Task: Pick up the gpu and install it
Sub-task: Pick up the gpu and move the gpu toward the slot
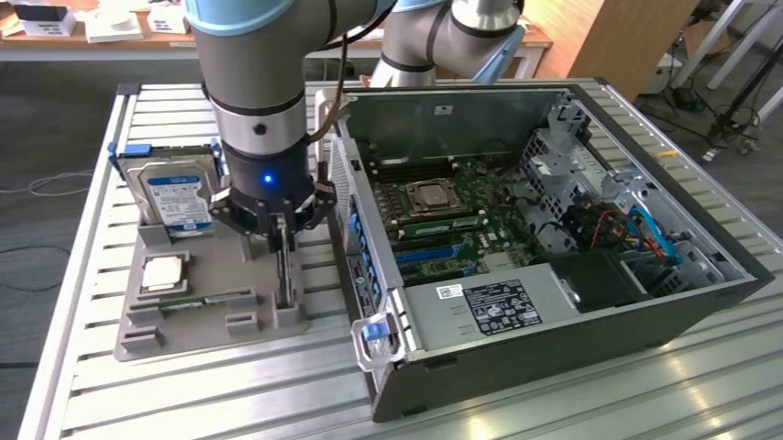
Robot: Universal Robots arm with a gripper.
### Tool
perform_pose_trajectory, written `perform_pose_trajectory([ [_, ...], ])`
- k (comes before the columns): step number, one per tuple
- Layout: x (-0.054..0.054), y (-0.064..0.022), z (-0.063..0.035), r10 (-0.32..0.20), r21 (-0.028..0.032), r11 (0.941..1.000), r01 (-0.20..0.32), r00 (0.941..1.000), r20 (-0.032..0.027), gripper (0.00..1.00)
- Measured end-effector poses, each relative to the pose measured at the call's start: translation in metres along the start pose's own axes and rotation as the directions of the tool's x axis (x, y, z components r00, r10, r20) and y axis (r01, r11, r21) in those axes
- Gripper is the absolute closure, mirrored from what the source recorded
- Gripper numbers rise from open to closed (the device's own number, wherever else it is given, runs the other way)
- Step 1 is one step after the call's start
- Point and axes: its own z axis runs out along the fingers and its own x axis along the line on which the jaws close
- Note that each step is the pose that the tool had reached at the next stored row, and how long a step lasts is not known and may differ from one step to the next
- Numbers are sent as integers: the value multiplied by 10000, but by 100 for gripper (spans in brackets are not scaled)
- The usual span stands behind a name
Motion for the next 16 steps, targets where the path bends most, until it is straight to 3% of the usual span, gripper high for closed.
perform_pose_trajectory([
  [13, -10, 19, -422, -1, 2, 10000, 1, 10000, -1, 73],
  [15, -12, 23, -502, -1, 1, 10000, 1, 10000, -1, 73],
  [16, -14, 27, -595, -1, 2, 10000, 1, 10000, 0, 73],
])
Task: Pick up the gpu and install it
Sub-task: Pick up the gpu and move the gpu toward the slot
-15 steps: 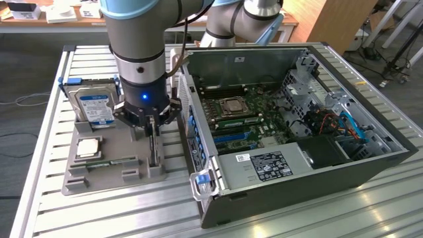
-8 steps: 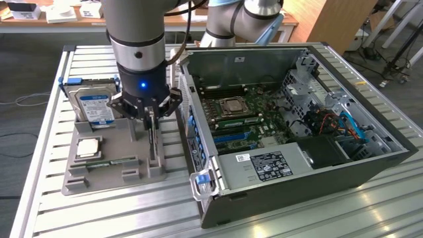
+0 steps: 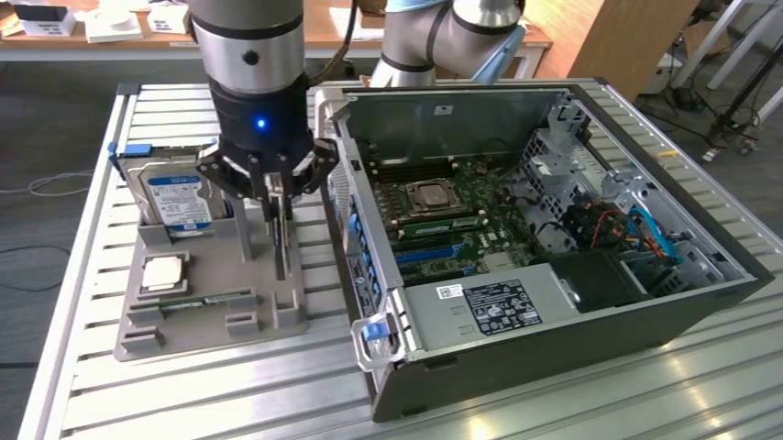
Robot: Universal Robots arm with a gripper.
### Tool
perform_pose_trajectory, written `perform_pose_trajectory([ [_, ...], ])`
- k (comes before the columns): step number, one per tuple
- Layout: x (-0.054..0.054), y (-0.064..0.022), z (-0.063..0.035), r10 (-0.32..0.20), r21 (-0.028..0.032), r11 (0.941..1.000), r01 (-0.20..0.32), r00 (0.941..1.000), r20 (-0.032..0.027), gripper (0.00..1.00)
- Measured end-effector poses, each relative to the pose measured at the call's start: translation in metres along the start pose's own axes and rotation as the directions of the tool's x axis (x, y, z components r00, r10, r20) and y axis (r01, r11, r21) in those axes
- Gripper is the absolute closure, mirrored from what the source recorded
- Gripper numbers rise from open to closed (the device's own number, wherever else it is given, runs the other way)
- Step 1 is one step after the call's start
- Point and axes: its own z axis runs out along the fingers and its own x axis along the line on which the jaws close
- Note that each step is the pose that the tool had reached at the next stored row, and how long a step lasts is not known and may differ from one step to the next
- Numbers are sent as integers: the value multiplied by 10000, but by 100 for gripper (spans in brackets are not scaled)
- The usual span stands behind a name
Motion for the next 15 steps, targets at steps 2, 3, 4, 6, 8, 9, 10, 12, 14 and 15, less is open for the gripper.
perform_pose_trajectory([
  [2, -2, 4, -89, 1, 0, 10000, -1, 10000, -1, 73],
  [3, -3, 6, -135, 0, 0, 10000, 0, 10000, -1, 73],
  [4, -4, 8, -179, 1, -1, 10000, -1, 10000, 0, 73],
  [6, -6, 12, -272, 0, 0, 10000, 0, 10000, 0, 73],
  [8, -8, 17, -362, 0, 0, 10000, 0, 10000, 0, 73],
  [9, -9, 19, -407, 0, 0, 10000, 0, 10000, 0, 73],
  [10, -10, 21, -452, 0, 0, 10000, 0, 10000, 0, 73],
  [12, -12, 25, -542, 1, 0, 10000, -1, 10000, -1, 73],
  [14, -14, 29, -636, 0, 0, 10000, 0, 10000, -1, 73],
  [15, -15, 31, -680, 1, 0, 10000, -1, 10000, -1, 73],
])
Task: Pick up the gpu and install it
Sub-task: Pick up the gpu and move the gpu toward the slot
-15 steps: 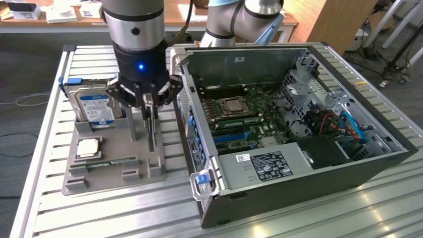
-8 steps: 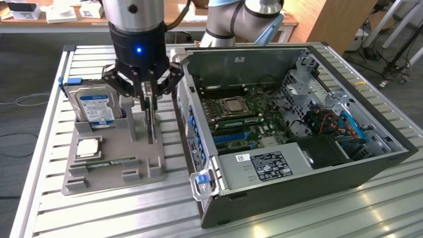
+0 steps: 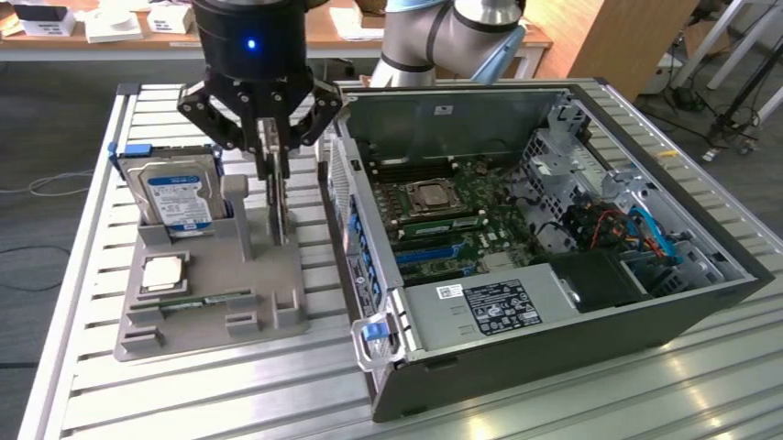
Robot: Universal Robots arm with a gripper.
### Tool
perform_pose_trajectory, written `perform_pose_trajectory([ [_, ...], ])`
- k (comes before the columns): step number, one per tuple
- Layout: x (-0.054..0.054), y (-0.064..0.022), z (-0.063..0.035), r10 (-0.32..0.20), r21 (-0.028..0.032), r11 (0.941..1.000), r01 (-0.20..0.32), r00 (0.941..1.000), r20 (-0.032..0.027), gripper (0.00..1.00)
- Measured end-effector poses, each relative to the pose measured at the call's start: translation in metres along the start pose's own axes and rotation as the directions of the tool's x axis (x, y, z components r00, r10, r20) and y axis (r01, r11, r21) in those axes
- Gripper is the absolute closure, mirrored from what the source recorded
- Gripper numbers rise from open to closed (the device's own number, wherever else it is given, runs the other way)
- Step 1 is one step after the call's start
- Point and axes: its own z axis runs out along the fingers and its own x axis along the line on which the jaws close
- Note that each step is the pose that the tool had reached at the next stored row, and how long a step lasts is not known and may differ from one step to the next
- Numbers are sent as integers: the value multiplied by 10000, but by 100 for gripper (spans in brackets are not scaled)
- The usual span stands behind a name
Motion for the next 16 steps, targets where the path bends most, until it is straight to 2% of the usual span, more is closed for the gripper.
perform_pose_trajectory([
  [12, -13, 25, -540, -1, -1, 10000, 1, 10000, 0, 73],
  [16, -15, 30, -652, -1, -1, 10000, 1, 10000, 1, 73],
])
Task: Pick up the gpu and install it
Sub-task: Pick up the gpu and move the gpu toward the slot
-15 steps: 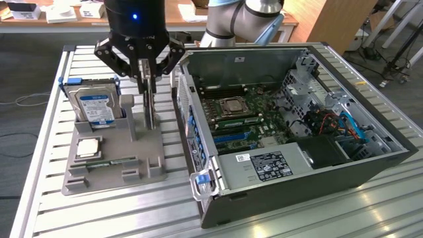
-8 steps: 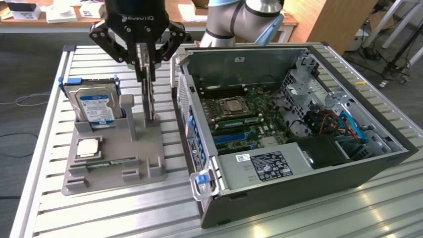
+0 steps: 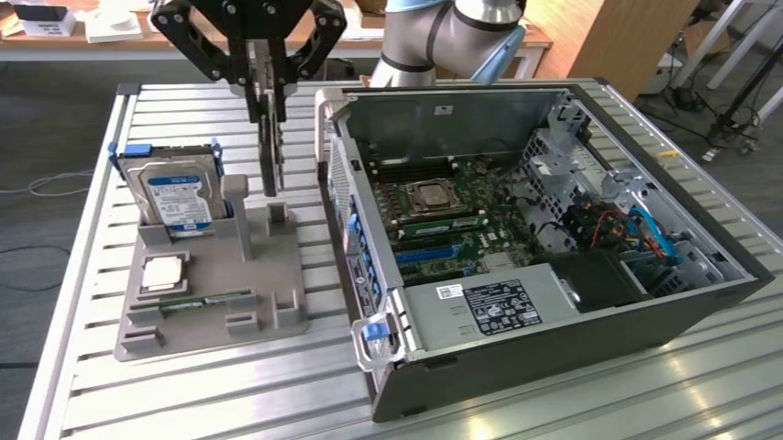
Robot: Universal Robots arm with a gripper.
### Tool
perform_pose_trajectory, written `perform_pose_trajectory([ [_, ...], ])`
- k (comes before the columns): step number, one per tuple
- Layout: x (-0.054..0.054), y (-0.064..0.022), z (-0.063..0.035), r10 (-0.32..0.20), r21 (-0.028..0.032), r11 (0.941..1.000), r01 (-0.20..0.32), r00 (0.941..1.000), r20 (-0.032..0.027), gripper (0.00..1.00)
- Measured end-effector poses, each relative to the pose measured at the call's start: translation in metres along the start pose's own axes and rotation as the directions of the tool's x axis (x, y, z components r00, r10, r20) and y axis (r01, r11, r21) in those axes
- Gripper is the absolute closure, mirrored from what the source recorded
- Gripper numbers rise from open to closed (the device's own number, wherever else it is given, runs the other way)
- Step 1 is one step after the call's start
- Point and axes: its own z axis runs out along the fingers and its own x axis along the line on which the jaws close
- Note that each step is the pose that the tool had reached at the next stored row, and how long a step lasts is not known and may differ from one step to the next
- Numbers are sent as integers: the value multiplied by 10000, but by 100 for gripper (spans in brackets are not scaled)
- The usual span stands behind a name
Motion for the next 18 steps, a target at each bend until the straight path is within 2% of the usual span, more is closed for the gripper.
perform_pose_trajectory([
  [5, -3, 1, -6, -1, 1, 10000, 1, 10000, -2, 73],
  [8, -41, 3, -5, 0, 1, 10000, 0, 10000, -1, 73],
  [12, -160, 10, 0, 1, -1, 10000, -1, 10000, 0, 73],
  [18, -415, 25, 6, 1, 1, 10000, -1, 10000, -7, 73],
])
